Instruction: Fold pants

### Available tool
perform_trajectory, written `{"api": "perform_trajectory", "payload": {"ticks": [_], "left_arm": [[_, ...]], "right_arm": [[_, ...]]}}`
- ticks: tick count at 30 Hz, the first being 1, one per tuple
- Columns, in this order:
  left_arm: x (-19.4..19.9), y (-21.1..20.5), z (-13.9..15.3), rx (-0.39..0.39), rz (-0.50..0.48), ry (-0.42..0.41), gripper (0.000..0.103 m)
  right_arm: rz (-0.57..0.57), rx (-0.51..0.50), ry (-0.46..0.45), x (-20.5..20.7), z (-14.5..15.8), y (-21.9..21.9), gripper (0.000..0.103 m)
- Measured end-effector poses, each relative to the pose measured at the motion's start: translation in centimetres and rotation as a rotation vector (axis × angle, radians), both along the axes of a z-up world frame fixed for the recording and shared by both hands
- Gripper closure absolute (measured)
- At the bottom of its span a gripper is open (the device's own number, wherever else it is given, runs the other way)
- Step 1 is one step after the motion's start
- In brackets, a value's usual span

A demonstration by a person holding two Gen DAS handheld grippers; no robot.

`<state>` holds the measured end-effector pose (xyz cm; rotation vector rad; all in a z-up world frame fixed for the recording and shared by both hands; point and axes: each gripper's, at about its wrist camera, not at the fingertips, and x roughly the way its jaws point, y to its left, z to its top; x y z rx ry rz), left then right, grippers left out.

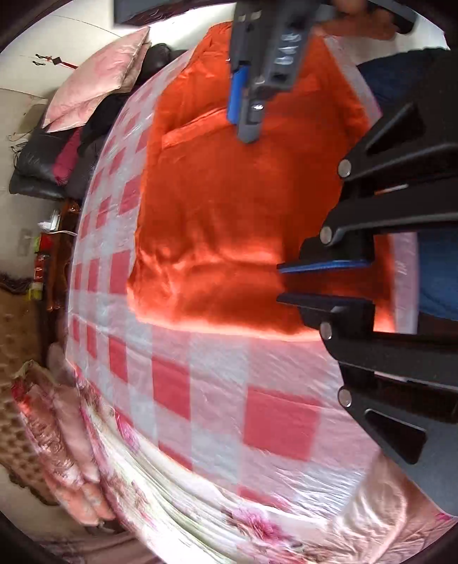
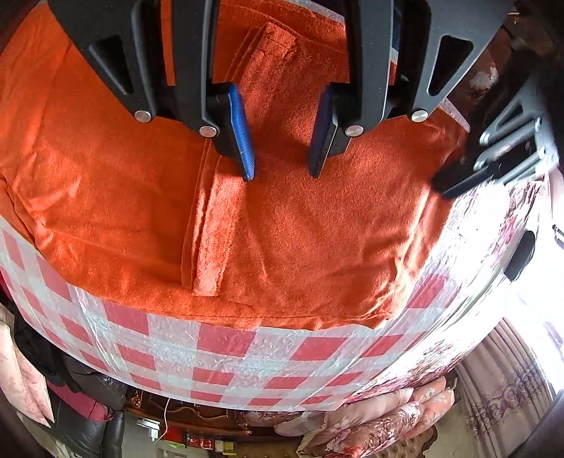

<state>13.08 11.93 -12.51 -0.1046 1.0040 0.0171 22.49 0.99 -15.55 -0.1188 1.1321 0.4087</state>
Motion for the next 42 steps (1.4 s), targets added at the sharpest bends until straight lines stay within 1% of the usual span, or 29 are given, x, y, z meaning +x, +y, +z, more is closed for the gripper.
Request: {"api": "perform_trajectory", "payload": {"ticks": [2,4,6,7,10,12,13,14,15,16,17,19,21,22,23,24,28,29,30,31,32,34,35,38,40,42], "left_arm": [[-1.2,0.0,0.0,0.029,0.006,0.008,0.091],[-2.2,0.4,-0.1,0.019,0.011,0.010,0.091],[-3.1,0.1,0.3,0.069,-0.004,-0.007,0.091],[-3.5,0.1,0.7,0.076,-0.001,-0.018,0.091],[-3.9,0.5,1.8,0.060,0.001,-0.061,0.091],[-3.6,0.0,1.4,0.056,-0.044,-0.054,0.090],[-3.4,0.2,0.7,0.072,-0.039,-0.036,0.090],[-3.2,0.8,0.1,0.062,-0.018,-0.021,0.091],[-3.3,1.6,0.3,0.030,0.007,-0.032,0.091],[-3.3,2.0,0.4,0.030,0.025,-0.033,0.091],[-3.5,2.7,0.8,0.024,0.042,-0.047,0.091],[-3.9,4.0,1.3,-0.014,0.064,-0.067,0.091],[-3.9,4.6,1.5,-0.025,0.070,-0.071,0.091],[-4.0,4.8,1.5,-0.028,0.075,-0.075,0.091],[-4.2,4.8,1.6,-0.041,0.073,-0.086,0.091],[-4.3,4.6,1.8,-0.050,0.061,-0.098,0.091],[-4.2,1.7,2.0,-0.039,-0.047,-0.122,0.091],[-4.1,0.8,1.8,-0.034,-0.075,-0.115,0.090],[-3.9,0.2,1.2,-0.020,-0.092,-0.083,0.088],[-3.6,0.1,0.5,-0.014,-0.087,-0.056,0.087],[-3.6,0.3,0.1,-0.025,-0.080,-0.052,0.087],[-3.6,0.5,0.4,-0.024,-0.072,-0.054,0.087],[-3.6,0.5,0.7,-0.014,-0.063,-0.066,0.086],[-2.0,0.6,1.8,-0.015,-0.074,-0.110,0.085],[1.1,0.7,2.5,-0.025,-0.061,-0.111,0.083],[4.0,0.6,2.7,-0.003,-0.078,-0.111,0.083]], "right_arm": [[0.005,-0.010,-0.015,-0.3,0.0,0.2,0.069],[0.002,-0.014,-0.031,-0.5,0.0,0.2,0.068],[-0.002,-0.014,-0.038,-0.6,-0.1,0.4,0.066],[-0.006,-0.017,-0.044,-0.7,-0.1,0.4,0.065],[-0.008,-0.024,-0.052,-0.8,-0.1,0.8,0.061],[-0.003,-0.031,-0.071,-1.1,-0.2,1.0,0.059],[0.004,-0.035,-0.085,-1.3,-0.2,1.0,0.058],[0.003,-0.029,-0.090,-1.4,-0.2,0.9,0.058],[-0.007,-0.009,-0.089,-1.5,-0.1,0.6,0.058],[-0.023,0.012,-0.093,-1.7,0.2,0.1,0.058],[-0.034,0.002,-0.125,-2.2,0.7,-0.3,0.057],[-0.013,-0.056,-0.195,-3.6,1.0,-0.8,0.053],[0.027,-0.110,-0.190,-4.6,0.1,-1.0,0.050],[0.040,-0.127,-0.201,-5.2,-0.4,-1.2,0.046],[0.039,-0.146,-0.236,-5.8,-0.5,-1.6,0.037],[0.039,-0.150,-0.244,-5.9,-0.5,-1.7,0.036],[0.024,-0.141,-0.227,-5.6,-0.6,-2.1,0.034],[0.029,-0.150,-0.234,-5.7,-0.7,-2.0,0.034],[0.035,-0.161,-0.243,-5.8,-0.6,-1.8,0.034],[0.039,-0.170,-0.244,-5.9,-0.6,-1.7,0.034],[0.036,-0.170,-0.239,-5.9,-0.5,-1.7,0.034],[0.019,-0.152,-0.233,-5.7,0.1,-1.9,0.035],[0.010,-0.130,-0.252,-5.6,0.8,-2.0,0.035],[0.010,-0.079,-0.269,-3.6,2.4,-1.2,0.035],[-0.003,-0.057,-0.276,-1.9,3.0,-0.5,0.035],[-0.003,-0.069,-0.290,0.1,3.2,0.5,0.038]]}}
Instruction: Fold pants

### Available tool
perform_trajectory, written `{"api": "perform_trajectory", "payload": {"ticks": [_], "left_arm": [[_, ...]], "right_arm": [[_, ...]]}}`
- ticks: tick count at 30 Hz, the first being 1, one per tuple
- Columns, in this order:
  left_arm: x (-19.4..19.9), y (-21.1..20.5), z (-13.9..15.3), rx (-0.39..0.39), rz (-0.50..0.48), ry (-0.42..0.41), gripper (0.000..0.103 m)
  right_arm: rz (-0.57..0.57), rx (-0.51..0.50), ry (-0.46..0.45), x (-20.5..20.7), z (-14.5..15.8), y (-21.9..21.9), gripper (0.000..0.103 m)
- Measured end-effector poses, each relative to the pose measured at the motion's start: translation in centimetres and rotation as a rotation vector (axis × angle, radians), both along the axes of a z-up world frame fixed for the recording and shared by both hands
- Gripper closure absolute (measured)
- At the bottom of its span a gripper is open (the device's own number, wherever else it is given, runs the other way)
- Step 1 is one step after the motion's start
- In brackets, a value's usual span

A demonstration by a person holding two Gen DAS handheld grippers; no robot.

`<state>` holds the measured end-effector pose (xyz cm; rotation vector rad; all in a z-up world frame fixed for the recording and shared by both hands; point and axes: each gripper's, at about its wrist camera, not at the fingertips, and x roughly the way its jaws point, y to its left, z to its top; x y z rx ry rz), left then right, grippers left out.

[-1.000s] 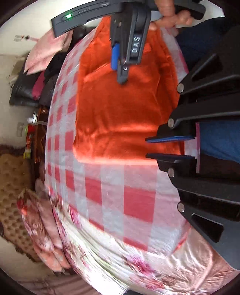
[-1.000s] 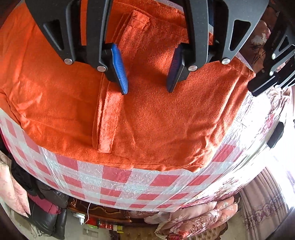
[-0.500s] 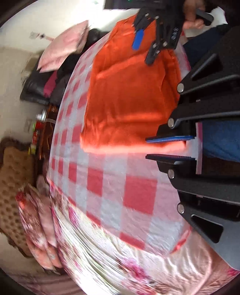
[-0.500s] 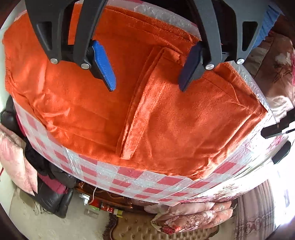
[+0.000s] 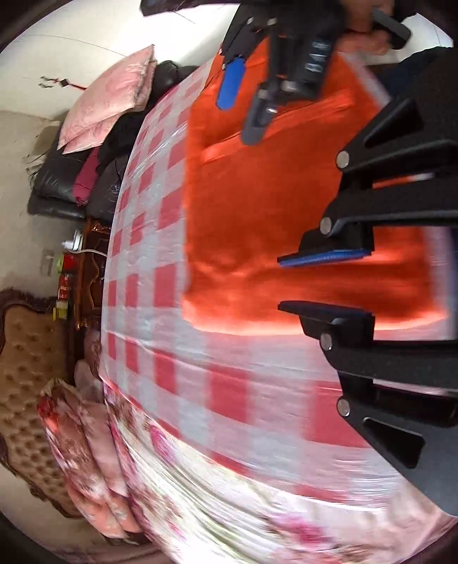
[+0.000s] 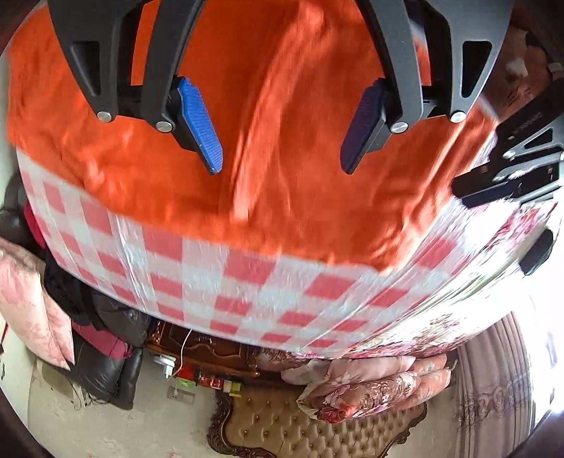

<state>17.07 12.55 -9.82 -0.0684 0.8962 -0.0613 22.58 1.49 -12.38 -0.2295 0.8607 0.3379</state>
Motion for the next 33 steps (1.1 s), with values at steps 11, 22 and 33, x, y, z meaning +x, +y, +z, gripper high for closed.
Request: {"api": "perform_trajectory", "payload": {"ticks": [11,22,33], "left_arm": [[8.6,1.2,-1.4,-0.018,-0.026,0.091,0.081],[-6.6,9.2,-2.0,-0.504,0.211,0.134,0.062],[-8.6,10.8,-6.7,-0.989,0.250,0.245,0.063]], "right_arm": [[-0.062,0.000,0.131,3.2,-3.7,-0.4,0.049],[0.017,0.030,0.138,1.3,-1.7,3.9,0.049],[0.075,-0.021,0.169,-0.3,-3.9,5.8,0.047]]}}
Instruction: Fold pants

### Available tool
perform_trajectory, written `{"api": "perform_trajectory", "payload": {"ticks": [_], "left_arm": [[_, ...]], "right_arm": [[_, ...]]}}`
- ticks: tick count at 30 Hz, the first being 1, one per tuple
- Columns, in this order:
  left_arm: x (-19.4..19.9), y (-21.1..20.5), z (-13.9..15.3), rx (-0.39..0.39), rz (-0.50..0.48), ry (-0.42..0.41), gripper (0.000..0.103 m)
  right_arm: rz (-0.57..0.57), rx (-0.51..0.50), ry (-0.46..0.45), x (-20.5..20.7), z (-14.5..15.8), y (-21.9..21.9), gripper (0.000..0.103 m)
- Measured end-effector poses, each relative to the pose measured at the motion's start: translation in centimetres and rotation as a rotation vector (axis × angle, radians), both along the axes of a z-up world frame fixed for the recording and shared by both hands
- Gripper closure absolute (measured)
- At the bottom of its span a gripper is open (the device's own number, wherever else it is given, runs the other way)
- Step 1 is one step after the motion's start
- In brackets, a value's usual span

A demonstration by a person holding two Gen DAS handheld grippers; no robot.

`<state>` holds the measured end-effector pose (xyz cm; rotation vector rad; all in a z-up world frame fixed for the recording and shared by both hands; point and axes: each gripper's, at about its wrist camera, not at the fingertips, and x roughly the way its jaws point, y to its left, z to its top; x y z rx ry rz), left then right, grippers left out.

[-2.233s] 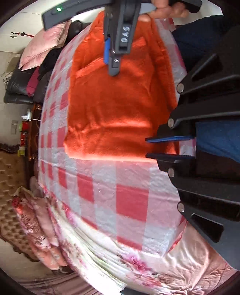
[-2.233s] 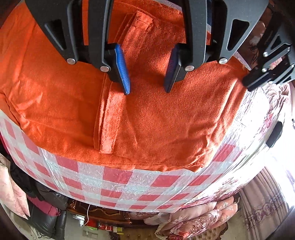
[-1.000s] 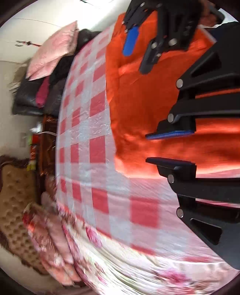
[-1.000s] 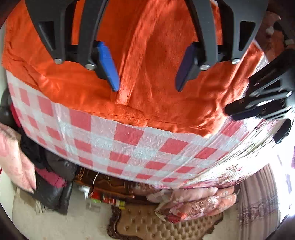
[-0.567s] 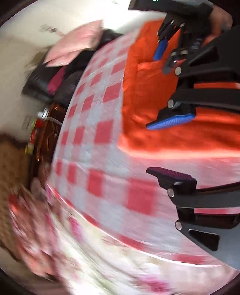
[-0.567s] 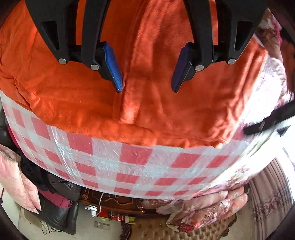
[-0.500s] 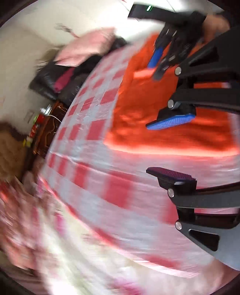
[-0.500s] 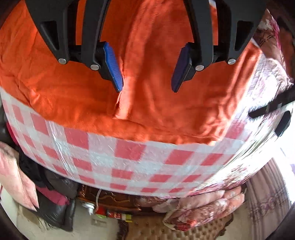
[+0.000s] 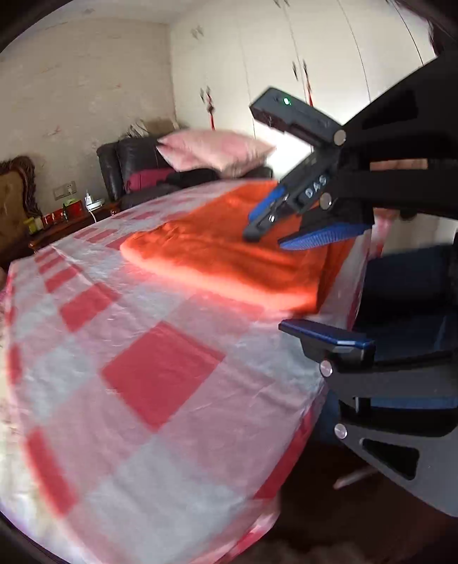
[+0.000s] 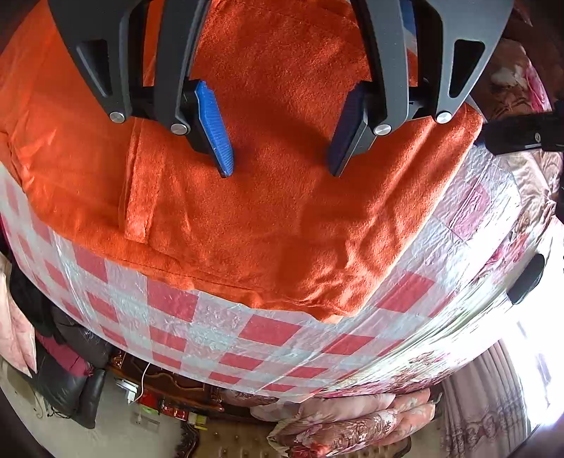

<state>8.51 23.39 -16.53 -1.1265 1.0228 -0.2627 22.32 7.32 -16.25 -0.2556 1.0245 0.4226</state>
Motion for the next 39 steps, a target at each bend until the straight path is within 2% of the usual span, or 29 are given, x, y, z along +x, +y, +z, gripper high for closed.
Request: {"api": "perform_trajectory", "payload": {"ticks": [5,11,12,13,15,17,19,22,27,30,31,32,35,39], "left_arm": [[-0.2,0.3,-1.0,-0.115,0.044,0.018,0.063],[0.7,-0.6,-0.8,-0.106,0.017,0.003,0.063],[0.9,-0.7,-0.8,-0.100,0.016,0.000,0.067],[0.9,-0.8,-0.9,-0.082,0.020,0.011,0.077],[1.2,-0.9,-0.9,-0.053,0.019,0.023,0.088],[1.3,-1.2,-0.6,-0.013,0.017,0.025,0.092],[1.5,-1.9,0.7,0.071,0.008,0.000,0.093],[2.0,-3.3,3.7,0.266,-0.019,-0.038,0.094],[2.7,-7.4,7.9,0.613,-0.101,-0.114,0.094],[2.6,-9.6,9.6,0.795,-0.144,-0.174,0.094],[2.5,-10.5,10.0,0.864,-0.161,-0.193,0.094],[2.4,-11.2,10.3,0.913,-0.177,-0.211,0.094],[2.0,-13.4,11.1,1.046,-0.221,-0.259,0.094],[1.9,-15.4,11.1,1.122,-0.266,-0.305,0.094]], "right_arm": [[-0.003,0.002,0.004,0.0,0.0,0.0,0.047],[-0.003,0.004,0.006,0.1,0.1,-0.1,0.046],[-0.004,0.005,0.007,0.0,0.1,0.0,0.046],[-0.003,0.004,0.007,0.0,0.1,0.0,0.046],[-0.002,0.002,0.008,0.1,0.1,0.0,0.046],[0.000,0.002,0.009,0.1,0.1,0.0,0.046],[0.001,0.002,0.012,0.2,0.0,0.0,0.044],[0.006,0.015,0.045,0.5,0.1,-0.1,0.040],[-0.092,0.187,0.225,3.4,1.8,-2.3,0.039],[-0.080,0.236,0.261,4.8,4.0,-2.2,0.037],[-0.065,0.240,0.266,5.1,4.8,-1.8,0.031],[-0.033,0.243,0.282,5.5,5.6,-1.0,0.024],[0.057,0.225,0.336,6.3,6.5,1.9,0.023],[0.115,0.188,0.375,6.7,6.3,4.6,0.023]]}}
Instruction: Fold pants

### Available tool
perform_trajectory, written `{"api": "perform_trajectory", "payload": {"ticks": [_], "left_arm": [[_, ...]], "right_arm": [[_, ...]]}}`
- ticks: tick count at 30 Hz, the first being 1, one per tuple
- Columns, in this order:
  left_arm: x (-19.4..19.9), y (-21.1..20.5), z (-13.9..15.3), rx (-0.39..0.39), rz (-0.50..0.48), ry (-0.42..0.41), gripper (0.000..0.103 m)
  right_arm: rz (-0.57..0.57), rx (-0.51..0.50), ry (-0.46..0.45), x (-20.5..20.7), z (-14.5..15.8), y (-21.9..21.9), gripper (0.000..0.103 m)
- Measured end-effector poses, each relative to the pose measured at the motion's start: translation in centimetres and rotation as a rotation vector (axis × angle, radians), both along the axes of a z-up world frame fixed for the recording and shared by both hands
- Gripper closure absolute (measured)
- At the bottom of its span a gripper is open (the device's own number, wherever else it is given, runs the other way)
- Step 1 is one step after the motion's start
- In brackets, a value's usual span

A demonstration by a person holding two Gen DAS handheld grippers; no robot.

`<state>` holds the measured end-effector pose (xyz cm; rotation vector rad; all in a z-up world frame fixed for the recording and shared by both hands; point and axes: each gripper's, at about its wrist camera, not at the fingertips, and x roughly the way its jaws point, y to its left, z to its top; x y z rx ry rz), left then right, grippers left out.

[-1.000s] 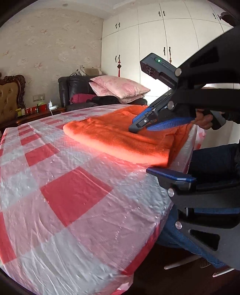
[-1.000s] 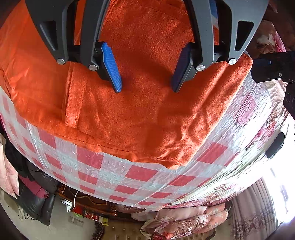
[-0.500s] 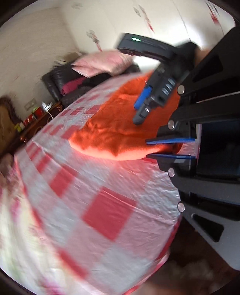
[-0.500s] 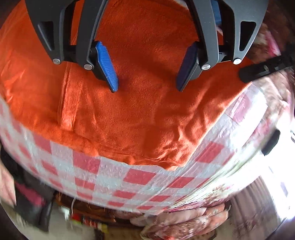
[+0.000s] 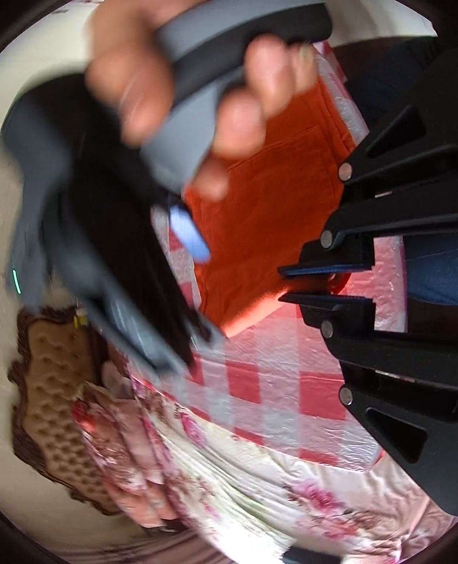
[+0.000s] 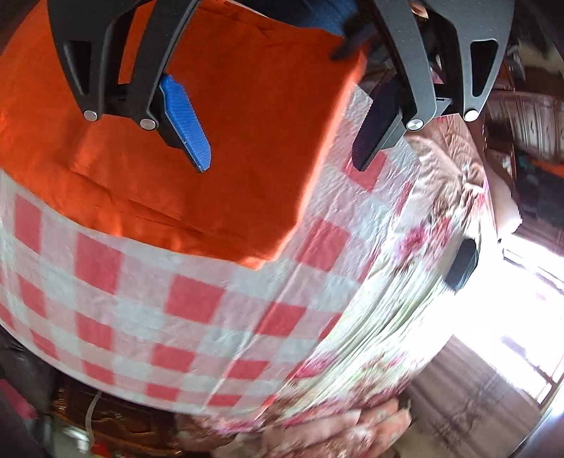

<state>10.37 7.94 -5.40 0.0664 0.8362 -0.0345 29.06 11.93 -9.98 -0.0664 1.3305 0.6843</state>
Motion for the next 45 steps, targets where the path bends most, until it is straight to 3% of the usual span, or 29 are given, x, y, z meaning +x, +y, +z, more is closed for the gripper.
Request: {"api": "perform_trajectory", "payload": {"ticks": [8,13,15,17,21,24,28,33,36,39,41,43,45], "left_arm": [[0.3,-0.5,0.0,0.014,-0.026,-0.023,0.094],[-0.3,-0.8,0.3,0.006,-0.048,-0.042,0.094],[-0.4,-0.9,0.3,0.005,-0.051,-0.043,0.094],[-0.5,-1.0,0.7,-0.003,-0.052,-0.049,0.094],[-0.7,-1.9,2.7,-0.025,-0.089,-0.097,0.094],[-0.7,-4.4,5.0,-0.027,-0.163,-0.156,0.095],[-0.3,-11.5,8.0,-0.015,-0.346,-0.239,0.095],[-0.6,-23.0,7.7,0.034,-0.547,-0.313,0.095],[-1.1,-30.4,4.5,0.122,-0.624,-0.353,0.094],[-1.9,-36.7,-1.3,0.278,-0.664,-0.374,0.094],[-2.3,-39.0,-3.9,0.338,-0.662,-0.368,0.093],[-2.8,-39.8,-5.6,0.378,-0.663,-0.355,0.078],[-3.8,-39.5,-5.8,0.406,-0.649,-0.395,0.059]], "right_arm": [[0.056,-0.064,0.035,0.6,-2.3,2.5,0.023],[0.051,-0.097,0.045,0.9,-3.9,3.1,0.031],[0.055,-0.101,0.038,0.8,-4.2,3.1,0.041],[0.038,-0.088,0.034,0.9,-4.0,2.5,0.068],[-0.004,0.027,0.047,1.6,-2.0,-0.4,0.085],[-0.047,0.138,0.032,1.9,1.0,-4.4,0.088],[-0.130,0.258,0.015,2.2,4.7,-12.9,0.088],[-0.267,0.338,-0.024,1.4,6.8,-27.8,0.088],[-0.349,0.353,0.000,1.2,4.5,-35.6,0.088],[-0.389,0.312,0.057,1.4,-0.5,-40.5,0.087],[-0.428,0.245,0.104,1.7,-4.2,-42.3,0.075],[-0.423,0.249,0.130,1.5,-5.9,-42.9,0.074],[-0.416,0.288,0.119,1.2,-5.9,-43.2,0.066]]}}
